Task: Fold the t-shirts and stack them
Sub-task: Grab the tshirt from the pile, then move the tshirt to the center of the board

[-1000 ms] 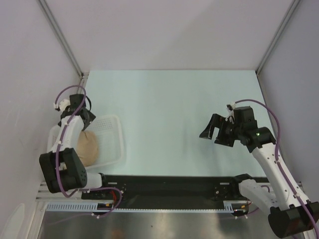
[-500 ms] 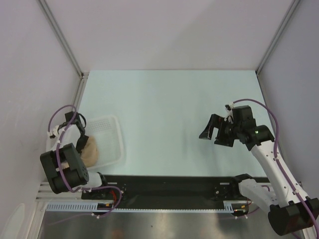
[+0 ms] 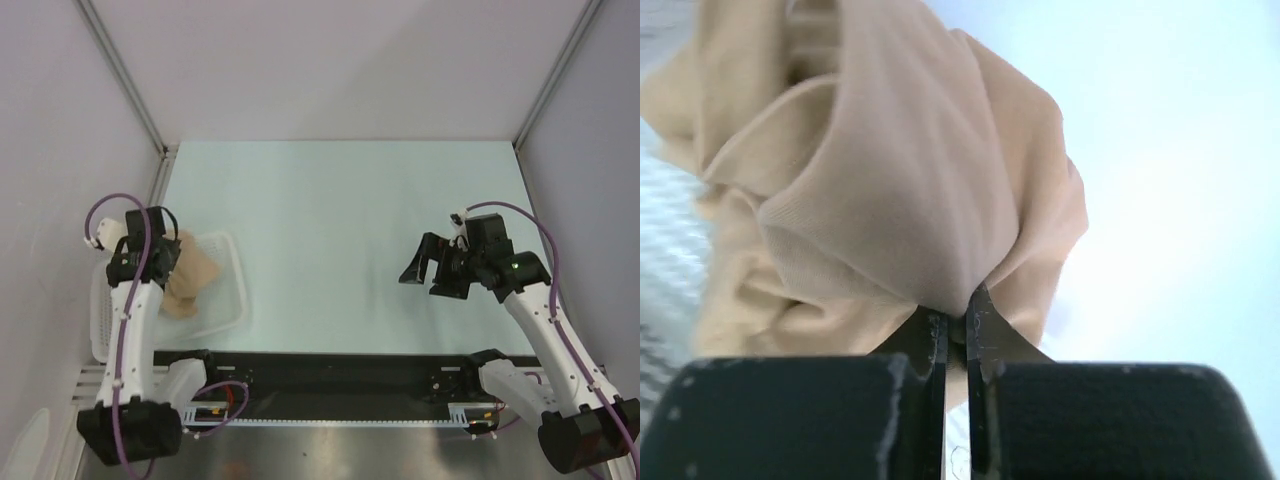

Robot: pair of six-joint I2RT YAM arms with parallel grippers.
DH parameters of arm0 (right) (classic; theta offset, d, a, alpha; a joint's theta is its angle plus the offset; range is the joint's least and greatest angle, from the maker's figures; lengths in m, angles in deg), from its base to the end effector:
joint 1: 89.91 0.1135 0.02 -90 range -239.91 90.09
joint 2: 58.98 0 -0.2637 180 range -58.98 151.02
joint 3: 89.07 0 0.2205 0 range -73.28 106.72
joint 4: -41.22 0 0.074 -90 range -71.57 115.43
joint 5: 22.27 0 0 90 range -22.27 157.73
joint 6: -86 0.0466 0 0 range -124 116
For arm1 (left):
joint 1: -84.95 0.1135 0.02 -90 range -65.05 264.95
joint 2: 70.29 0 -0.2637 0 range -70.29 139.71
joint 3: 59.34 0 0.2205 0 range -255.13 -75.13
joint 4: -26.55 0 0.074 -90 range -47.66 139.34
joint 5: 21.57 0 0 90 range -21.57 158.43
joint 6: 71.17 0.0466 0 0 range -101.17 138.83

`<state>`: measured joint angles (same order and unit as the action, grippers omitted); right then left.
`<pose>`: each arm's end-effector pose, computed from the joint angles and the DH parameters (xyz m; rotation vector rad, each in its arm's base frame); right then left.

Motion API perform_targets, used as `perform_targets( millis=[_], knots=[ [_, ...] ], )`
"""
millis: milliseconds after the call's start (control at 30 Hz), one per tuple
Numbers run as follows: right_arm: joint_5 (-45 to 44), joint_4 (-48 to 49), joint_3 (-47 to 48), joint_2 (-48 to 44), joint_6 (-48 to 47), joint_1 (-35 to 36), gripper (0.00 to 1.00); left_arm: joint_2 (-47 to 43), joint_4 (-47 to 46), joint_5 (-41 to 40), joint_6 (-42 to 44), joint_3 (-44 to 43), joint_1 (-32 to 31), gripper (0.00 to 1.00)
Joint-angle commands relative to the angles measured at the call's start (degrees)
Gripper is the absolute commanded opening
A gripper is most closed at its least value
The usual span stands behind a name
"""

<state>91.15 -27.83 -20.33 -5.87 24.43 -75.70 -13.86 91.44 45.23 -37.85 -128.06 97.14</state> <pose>0.1347 0.0532 0.2901 0.1438 2.5786 0.8071 0.1531 0.0519 0.2873 -1.4877 1.8763 0.1478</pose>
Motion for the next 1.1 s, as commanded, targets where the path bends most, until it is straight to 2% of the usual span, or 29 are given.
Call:
perform_targets(
  millis=[0,67,100,200,267,333,433,467,500,533,600,633,667,700,767,867,933,1067],
  knots=[
    [0.0,-1.6,2.7,0.4,-0.7,0.7,1.0,-6.4,-0.3,2.5,-5.5,-9.2,-7.5,0.0],
    [-0.7,-1.2,3.4,0.8,-1.0,1.2,1.0,-6.9,0.6,2.6,-3.9,-15.0,-10.1,0.0],
    [-1.4,-1.2,4.2,1.0,-1.1,1.2,1.0,-6.2,1.9,3.5,-1.1,-21.2,-11.7,0.0],
    [-2.2,-1.2,5.8,1.2,-0.8,1.1,1.0,-6.3,0.4,11.1,3.9,-29.2,-17.3,0.0],
    [-2.7,-1.8,6.5,1.2,-0.4,0.4,1.0,-8.2,-6.1,19.0,5.0,-28.1,-22.7,0.0],
    [-2.3,-2.3,7.0,0.7,0.1,-0.5,1.0,-10.8,-11.0,27.8,4.3,-22.5,-26.0,0.0],
    [0.1,-2.5,6.4,-0.4,-0.3,-2.6,1.0,-11.4,-18.1,30.8,3.5,-13.5,-36.2,0.01],
    [1.4,-2.1,5.8,-0.8,-0.1,-2.9,1.0,-10.6,-18.4,30.4,3.7,-12.0,-42.7,0.05],
    [2.0,-1.4,5.2,-1.2,0.6,-2.9,1.0,-9.2,-18.9,31.3,3.8,-9.4,-45.5,0.13],
    [3.1,-0.9,4.3,-1.4,0.7,-2.9,1.0,-5.4,-19.5,33.3,4.4,-8.3,-47.7,0.31],
    [6.5,0.7,1.7,-1.9,1.0,-2.6,1.0,-2.9,-13.9,30.4,8.1,-8.2,-52.1,0.48],
    [7.2,1.1,1.0,-2.0,0.9,-2.5,1.0,-2.1,-12.9,30.5,9.2,-7.7,-52.3,0.73],
    [7.9,1.2,0.1,-2.2,0.9,-2.3,1.0,-1.7,-11.7,30.9,9.8,-7.5,-52.4,0.76],
    [8.0,1.1,-0.6,-2.3,0.8,-1.8,1.0,-1.8,-12.0,31.2,11.8,-7.5,-52.4,1.0],
    [8.6,1.8,-3.3,-2.7,0.9,-0.3,0.98,-1.5,-11.1,31.8,13.5,-7.7,-52.4,1.0],
    [10.8,5.4,-7.0,-1.3,3.2,3.3,0.96,-0.4,-7.2,27.3,16.9,-9.8,-51.6,1.0],
    [9.6,8.0,-9.8,0.8,4.7,7.5,0.95,1.6,-8.7,30.7,18.2,-7.4,-50.1,0.95],
    [8.7,11.9,-13.3,5.8,7.3,10.9,0.91,7.6,-15.0,41.6,18.9,-0.3,-41.0,0.88]
  ],
)
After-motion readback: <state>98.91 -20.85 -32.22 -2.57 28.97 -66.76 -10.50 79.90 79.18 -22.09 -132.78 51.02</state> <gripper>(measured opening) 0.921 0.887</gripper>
